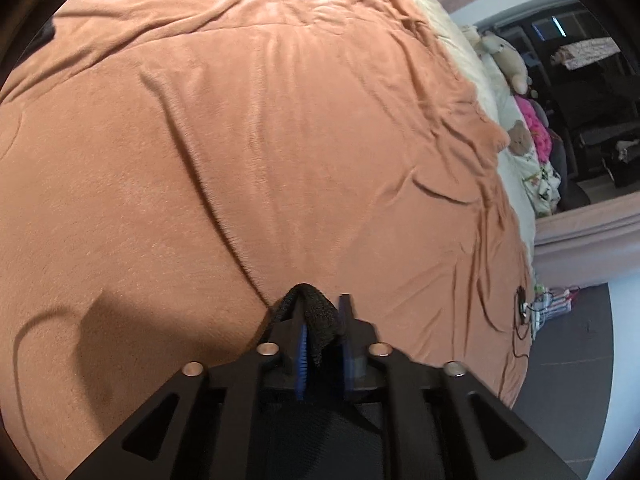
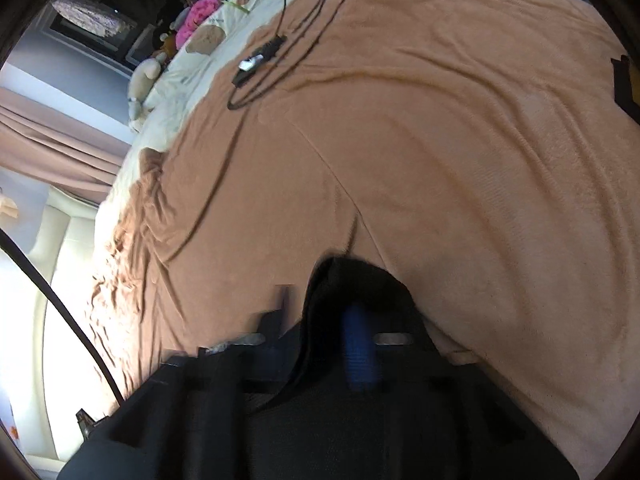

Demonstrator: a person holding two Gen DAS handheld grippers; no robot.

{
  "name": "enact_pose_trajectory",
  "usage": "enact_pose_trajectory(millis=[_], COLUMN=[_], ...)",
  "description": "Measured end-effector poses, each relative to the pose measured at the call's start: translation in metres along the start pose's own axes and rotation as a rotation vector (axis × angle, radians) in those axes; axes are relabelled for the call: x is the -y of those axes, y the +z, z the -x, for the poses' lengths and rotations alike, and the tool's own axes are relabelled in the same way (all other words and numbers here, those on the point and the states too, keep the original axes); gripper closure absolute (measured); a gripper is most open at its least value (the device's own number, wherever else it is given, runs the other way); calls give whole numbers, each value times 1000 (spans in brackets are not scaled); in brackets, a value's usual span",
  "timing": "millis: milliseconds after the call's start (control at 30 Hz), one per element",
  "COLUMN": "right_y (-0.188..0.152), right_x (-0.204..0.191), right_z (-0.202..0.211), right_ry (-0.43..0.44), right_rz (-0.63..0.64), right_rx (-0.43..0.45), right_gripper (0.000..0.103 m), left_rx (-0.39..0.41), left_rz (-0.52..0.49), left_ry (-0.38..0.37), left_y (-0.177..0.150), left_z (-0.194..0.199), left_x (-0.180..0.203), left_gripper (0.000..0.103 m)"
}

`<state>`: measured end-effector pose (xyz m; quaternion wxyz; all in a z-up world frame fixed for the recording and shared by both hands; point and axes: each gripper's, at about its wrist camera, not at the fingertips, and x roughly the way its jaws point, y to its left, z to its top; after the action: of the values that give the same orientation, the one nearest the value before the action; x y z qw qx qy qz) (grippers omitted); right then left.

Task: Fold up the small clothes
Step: 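Lower the hem onto the collar edge and open both grippers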

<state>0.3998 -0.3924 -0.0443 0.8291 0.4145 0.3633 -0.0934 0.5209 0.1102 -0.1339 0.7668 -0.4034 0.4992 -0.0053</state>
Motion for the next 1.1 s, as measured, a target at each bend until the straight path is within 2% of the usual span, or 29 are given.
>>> enact_pose_trajectory(millis=[33,67,100,133,167,267,367,433,667,933,1100], right_y=[2,3,4,4,3,-5,-17,-27,-57,-74,-85], right_x=[-1,-1,-1,-1,-1,-1,-7,-15,-54,-87,-101], right_z=[3,10,13,17,20,27,36,40,33,-11,-39], right_ry=[8,14,22,38,46,20,15,-19,-83,-182,-254], right_rz=[0,8,17,24,28,86,175,258,487,632,706], right_rx=[26,54,59,55,47,19,-10,-22,-104,-201,-228], right_gripper=[25,25,25,25,25,25,25,25,25,51,55], left_rx=[4,16,27,38,42,41,26,9,-94,-193,-190], left_rz=[-14,-34,-49,-74,-97,-182,-284,-357,-566,-695,-761], left_ry=[-3,7,17,24,28,46,65,92,173,293,360], left_y=[0,-1,-2,-4,-6,-17,-32,-42,-83,-108,-110], left_z=[3,7,11,17,22,33,39,40,18,-29,-53], left_x=[3,6,8,11,14,23,36,45,68,72,76], left_gripper=[68,63,52,47,46,46,46,46,46,61,61])
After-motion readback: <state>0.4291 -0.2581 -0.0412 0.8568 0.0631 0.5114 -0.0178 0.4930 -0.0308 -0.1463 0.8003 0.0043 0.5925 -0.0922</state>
